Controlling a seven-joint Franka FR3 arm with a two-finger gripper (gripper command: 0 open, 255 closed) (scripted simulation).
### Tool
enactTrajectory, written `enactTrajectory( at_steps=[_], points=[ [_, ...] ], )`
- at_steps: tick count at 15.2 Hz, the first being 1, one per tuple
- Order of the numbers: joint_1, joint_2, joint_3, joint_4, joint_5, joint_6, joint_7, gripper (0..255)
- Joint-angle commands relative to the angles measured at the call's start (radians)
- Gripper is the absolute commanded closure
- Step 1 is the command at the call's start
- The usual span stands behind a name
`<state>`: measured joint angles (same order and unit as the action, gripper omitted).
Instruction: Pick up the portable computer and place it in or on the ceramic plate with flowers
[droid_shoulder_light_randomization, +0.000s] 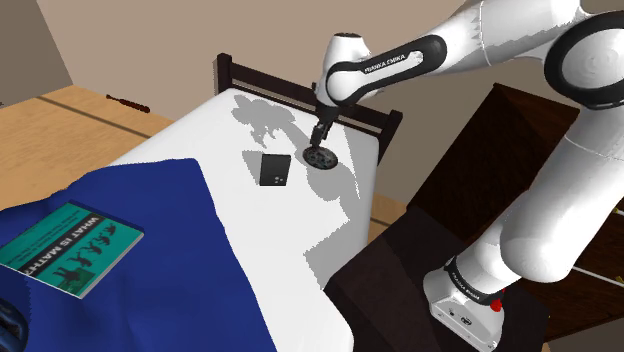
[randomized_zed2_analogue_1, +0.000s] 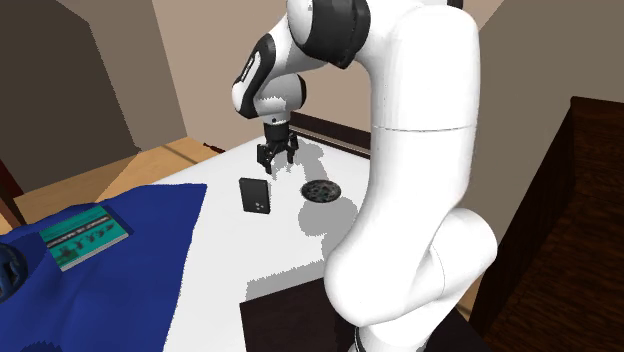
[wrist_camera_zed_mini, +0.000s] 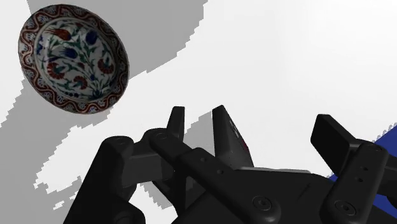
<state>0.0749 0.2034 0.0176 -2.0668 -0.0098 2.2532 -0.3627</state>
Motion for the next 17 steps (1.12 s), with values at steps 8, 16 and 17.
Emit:
enactTrajectory(
  at_steps=[8, 16, 17],
  points=[
    [0.015, 0.329, 0.033, 0.297, 0.004, 0.036, -0.076, 0],
    [0.017, 0.394, 0.031, 0.290, 0.001, 0.109, -0.074, 0],
    [0.017, 0.394, 0.031, 0.290, 0.001, 0.109, -0.074, 0]
  ],
)
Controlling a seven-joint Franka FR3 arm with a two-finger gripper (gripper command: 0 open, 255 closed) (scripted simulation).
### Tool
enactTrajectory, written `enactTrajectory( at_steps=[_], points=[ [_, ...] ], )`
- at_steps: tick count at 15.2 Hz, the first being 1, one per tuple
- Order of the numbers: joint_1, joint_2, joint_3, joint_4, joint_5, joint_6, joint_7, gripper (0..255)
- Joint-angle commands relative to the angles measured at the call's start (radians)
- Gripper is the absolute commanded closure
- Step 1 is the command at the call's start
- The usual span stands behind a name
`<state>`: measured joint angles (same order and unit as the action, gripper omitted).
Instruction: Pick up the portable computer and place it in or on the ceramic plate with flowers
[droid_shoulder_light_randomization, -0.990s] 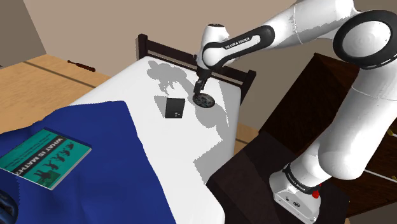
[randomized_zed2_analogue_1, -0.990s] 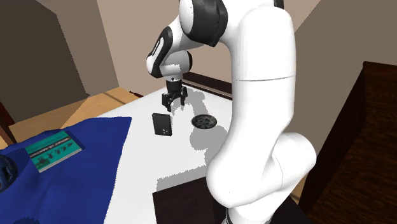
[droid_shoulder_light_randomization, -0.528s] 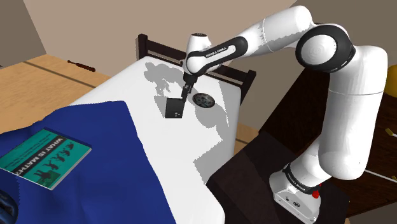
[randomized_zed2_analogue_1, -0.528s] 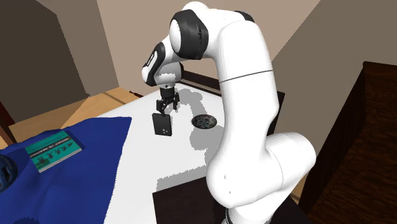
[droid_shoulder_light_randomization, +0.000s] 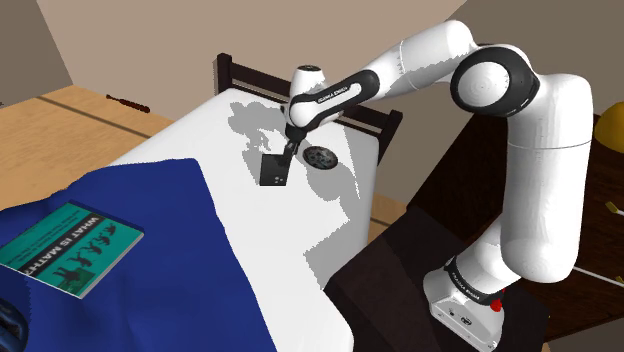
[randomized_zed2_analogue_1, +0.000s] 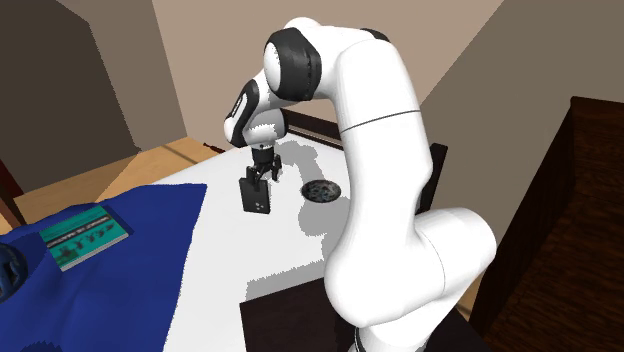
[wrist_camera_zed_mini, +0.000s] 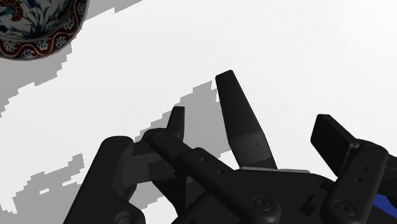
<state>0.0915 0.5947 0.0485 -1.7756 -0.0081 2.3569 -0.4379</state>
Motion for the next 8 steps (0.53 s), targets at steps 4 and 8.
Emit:
enactTrajectory(
  at_steps=[4, 8],
  points=[
    [0.001, 0.003, 0.000, -0.001, 0.000, 0.005, 0.001, 0],
    [0.001, 0.003, 0.000, -0.001, 0.000, 0.005, 0.001, 255]
  ],
)
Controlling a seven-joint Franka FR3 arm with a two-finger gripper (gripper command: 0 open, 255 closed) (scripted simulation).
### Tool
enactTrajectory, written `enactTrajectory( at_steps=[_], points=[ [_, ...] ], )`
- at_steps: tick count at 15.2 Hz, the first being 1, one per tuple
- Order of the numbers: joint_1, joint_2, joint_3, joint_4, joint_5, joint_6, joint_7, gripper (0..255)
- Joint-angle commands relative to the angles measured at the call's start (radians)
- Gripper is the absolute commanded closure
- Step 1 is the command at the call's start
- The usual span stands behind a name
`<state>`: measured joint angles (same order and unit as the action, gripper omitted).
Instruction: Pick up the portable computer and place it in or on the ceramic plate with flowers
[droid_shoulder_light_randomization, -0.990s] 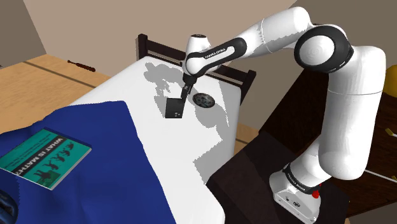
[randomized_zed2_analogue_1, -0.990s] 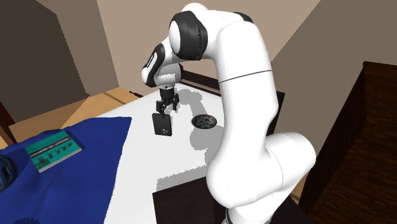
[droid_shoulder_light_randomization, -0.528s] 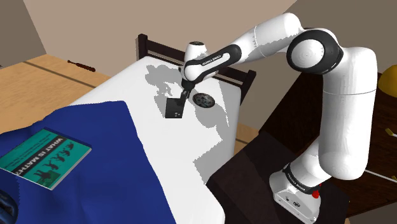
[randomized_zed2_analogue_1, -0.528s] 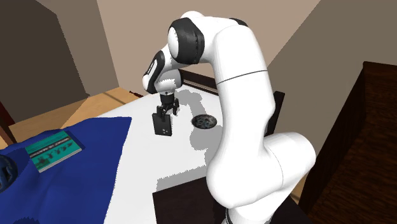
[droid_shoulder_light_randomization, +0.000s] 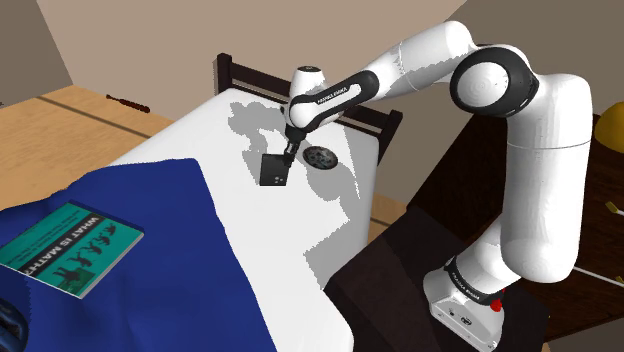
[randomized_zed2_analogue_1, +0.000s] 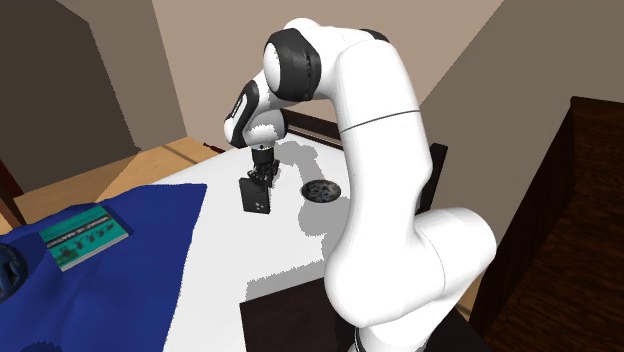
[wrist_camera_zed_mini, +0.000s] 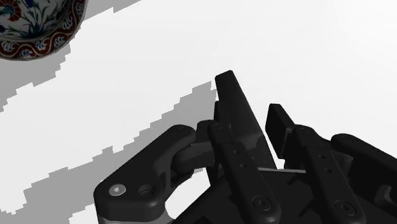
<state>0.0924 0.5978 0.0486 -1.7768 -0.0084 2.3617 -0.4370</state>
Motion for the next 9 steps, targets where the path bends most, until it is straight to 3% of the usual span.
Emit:
enactTrajectory(
  at_steps=[1, 9],
  points=[
    [0.000, 0.000, 0.000, 0.000, 0.000, 0.000, 0.000, 255],
    [0.000, -0.009, 0.000, 0.000, 0.000, -0.009, 0.000, 255]
  ],
)
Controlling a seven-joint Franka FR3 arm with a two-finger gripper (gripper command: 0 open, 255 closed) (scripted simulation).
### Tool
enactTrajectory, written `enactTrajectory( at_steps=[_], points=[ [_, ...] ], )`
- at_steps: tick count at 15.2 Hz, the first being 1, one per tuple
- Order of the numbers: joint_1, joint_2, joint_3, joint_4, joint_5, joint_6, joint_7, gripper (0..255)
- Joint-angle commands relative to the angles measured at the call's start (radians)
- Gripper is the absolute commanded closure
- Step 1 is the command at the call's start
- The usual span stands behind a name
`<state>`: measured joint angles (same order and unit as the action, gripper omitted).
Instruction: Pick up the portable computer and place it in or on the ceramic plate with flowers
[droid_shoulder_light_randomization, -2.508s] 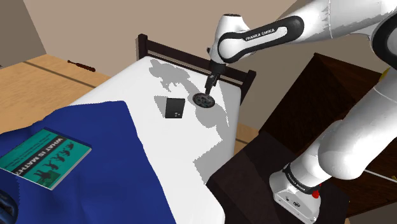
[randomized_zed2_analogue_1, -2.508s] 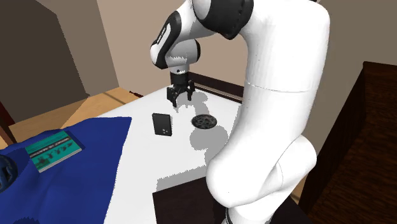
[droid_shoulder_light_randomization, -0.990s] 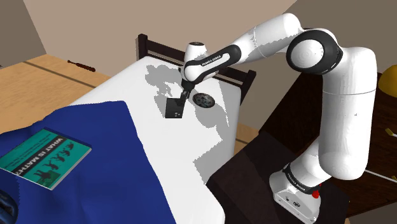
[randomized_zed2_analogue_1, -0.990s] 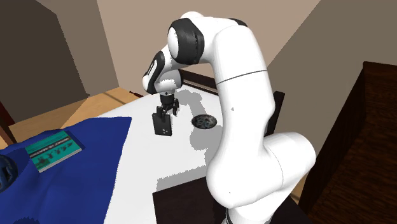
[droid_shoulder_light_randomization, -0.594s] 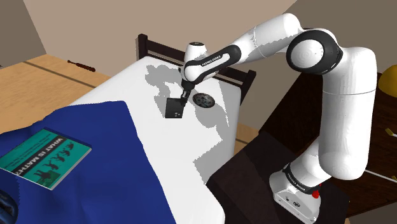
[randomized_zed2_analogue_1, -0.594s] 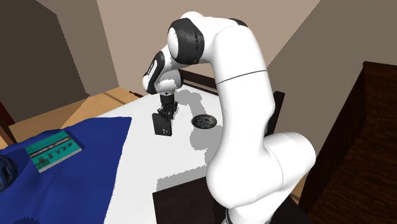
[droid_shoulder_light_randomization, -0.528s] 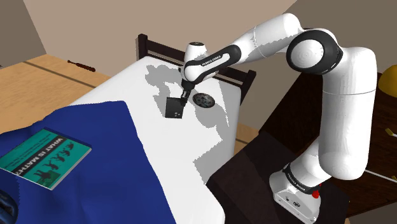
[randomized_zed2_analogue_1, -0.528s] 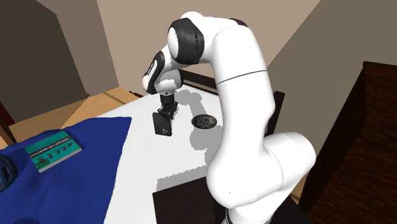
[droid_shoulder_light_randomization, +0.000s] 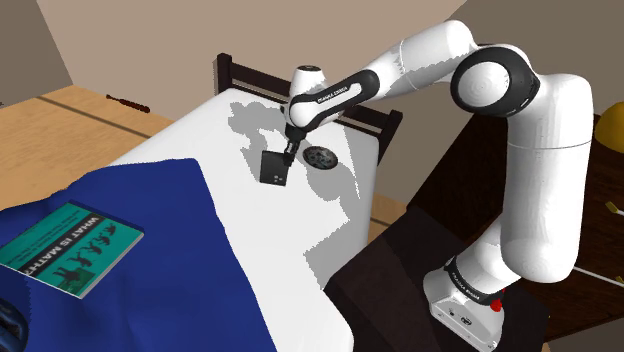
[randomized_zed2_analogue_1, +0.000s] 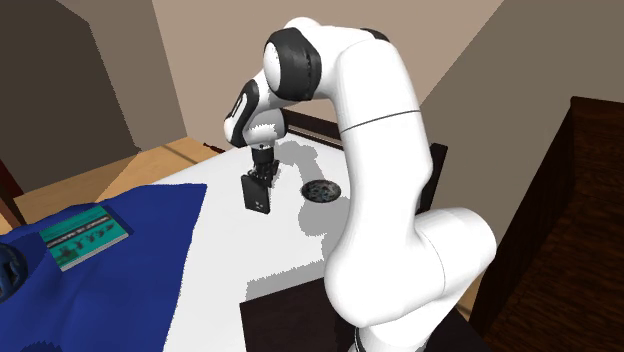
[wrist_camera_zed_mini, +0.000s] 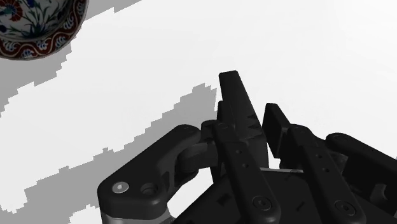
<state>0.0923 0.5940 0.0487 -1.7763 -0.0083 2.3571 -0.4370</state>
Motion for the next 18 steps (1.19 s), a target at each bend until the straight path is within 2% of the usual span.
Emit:
enactTrajectory(
  at_steps=[1, 18],
  points=[
    [0.000, -0.015, 0.001, -0.001, 0.001, -0.014, 0.000, 255],
    [-0.003, -0.148, 0.004, 0.037, 0.007, -0.184, -0.001, 255]
  ],
)
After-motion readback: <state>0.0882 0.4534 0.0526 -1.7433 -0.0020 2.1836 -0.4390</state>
